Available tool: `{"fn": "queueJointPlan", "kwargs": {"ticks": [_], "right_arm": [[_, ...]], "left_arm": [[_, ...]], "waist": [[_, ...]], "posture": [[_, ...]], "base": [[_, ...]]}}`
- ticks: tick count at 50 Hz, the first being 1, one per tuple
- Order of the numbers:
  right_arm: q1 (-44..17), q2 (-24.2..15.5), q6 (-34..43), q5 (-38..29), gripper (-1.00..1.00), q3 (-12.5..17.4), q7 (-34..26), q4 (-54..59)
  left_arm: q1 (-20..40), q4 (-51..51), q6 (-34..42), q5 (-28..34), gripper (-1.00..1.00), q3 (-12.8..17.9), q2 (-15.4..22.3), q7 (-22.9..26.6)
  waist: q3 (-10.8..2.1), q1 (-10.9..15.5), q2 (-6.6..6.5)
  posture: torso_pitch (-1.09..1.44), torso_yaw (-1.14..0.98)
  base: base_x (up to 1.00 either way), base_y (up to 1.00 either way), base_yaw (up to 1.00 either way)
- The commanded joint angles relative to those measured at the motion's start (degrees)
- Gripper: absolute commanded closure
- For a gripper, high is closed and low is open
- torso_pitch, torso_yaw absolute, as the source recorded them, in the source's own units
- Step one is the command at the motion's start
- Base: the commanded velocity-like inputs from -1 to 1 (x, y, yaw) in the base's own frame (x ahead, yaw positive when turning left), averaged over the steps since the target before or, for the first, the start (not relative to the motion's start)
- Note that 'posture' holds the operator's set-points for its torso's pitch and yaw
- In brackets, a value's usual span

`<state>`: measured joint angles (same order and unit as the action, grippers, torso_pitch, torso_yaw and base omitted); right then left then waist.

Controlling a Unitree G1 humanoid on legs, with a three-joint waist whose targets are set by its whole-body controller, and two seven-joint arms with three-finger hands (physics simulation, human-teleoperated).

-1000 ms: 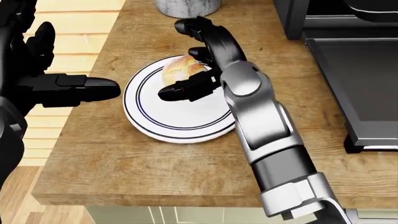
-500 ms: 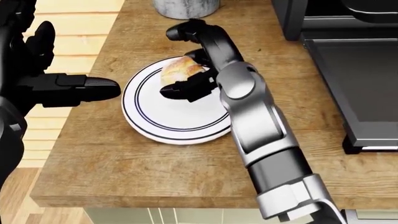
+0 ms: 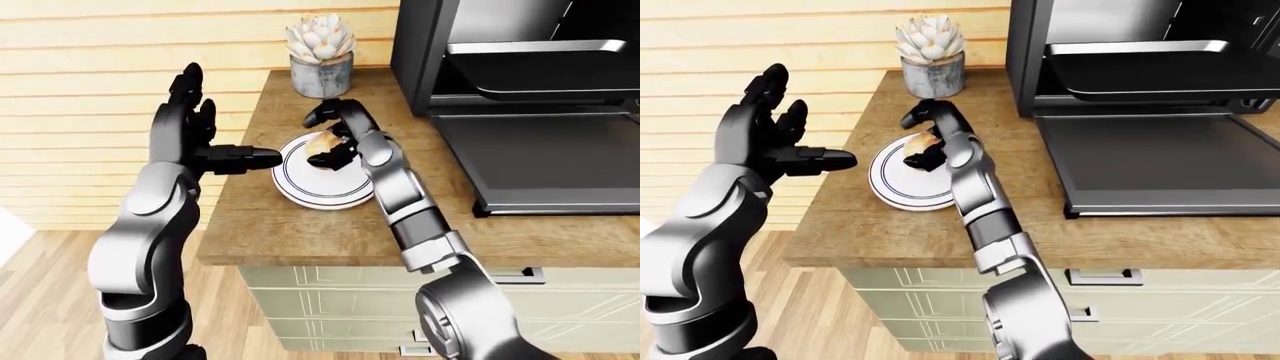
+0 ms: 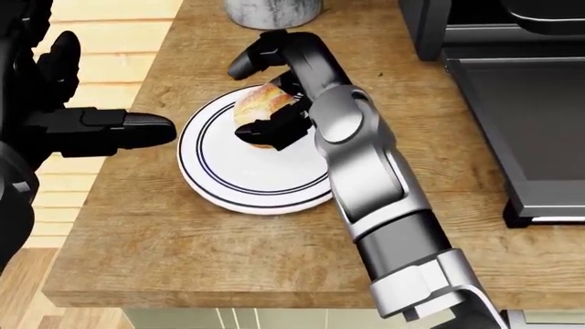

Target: Place the bread on the tray of the toaster oven.

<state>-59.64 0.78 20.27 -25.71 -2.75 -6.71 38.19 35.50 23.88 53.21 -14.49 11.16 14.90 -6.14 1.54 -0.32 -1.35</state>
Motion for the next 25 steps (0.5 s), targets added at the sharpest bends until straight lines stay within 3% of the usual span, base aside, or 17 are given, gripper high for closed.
{"fn": "queueJointPlan", "kwargs": {"ticks": [1, 10, 11, 13, 15, 25], "right_arm": [[-2.21, -0.29, -1.23, -0.6, 0.15, 0.26, 0.37, -1.93], [-3.62, -0.28, 0.98, -0.89, 0.44, 0.51, -0.49, -3.71], [-4.01, -0.36, 1.08, -0.83, 0.6, 0.6, -0.55, -3.64], [-4.53, -0.44, 1.73, -0.77, 0.7, 0.68, -0.76, -4.1], [-4.92, -0.5, 2.52, -0.69, 1.0, 0.76, -0.97, -4.79], [-7.49, -1.63, 9.21, 0.36, 1.0, 1.53, -3.27, -9.32]], "left_arm": [[1.62, 1.76, -1.79, 0.08, -1.0, 0.56, 0.58, -0.03], [1.65, 1.9, -1.65, 0.0, -1.0, 0.65, 0.62, -0.1], [1.66, 1.96, -1.6, -0.02, -1.0, 0.65, 0.63, -0.12], [1.73, 1.9, -1.57, -0.06, -1.0, 0.67, 0.65, -0.14], [1.6, 1.94, -1.65, -0.05, -1.0, 0.65, 0.67, -0.12], [1.22, 2.45, -1.67, 0.07, -1.0, 0.51, 0.42, -0.15]], "waist": [[-1.59, -0.01, -0.23], [-1.45, 0.01, -0.21], [-1.43, 0.01, -0.22], [-1.4, -0.01, -0.25], [-1.37, 0.0, -0.25], [-1.26, 0.05, -0.19]], "posture": [[0.0, 0.0], [0.0, 0.0], [0.0, 0.0], [0.0, 0.0], [0.0, 0.0], [0.0, 0.0]], "base": [[0.0, 0.0, 0.0], [0.0, 0.0, 0.0], [0.0, 0.0, 0.0], [0.0, 0.0, 0.0], [0.0, 0.0, 0.0], [0.0, 0.0, 0.0]]}}
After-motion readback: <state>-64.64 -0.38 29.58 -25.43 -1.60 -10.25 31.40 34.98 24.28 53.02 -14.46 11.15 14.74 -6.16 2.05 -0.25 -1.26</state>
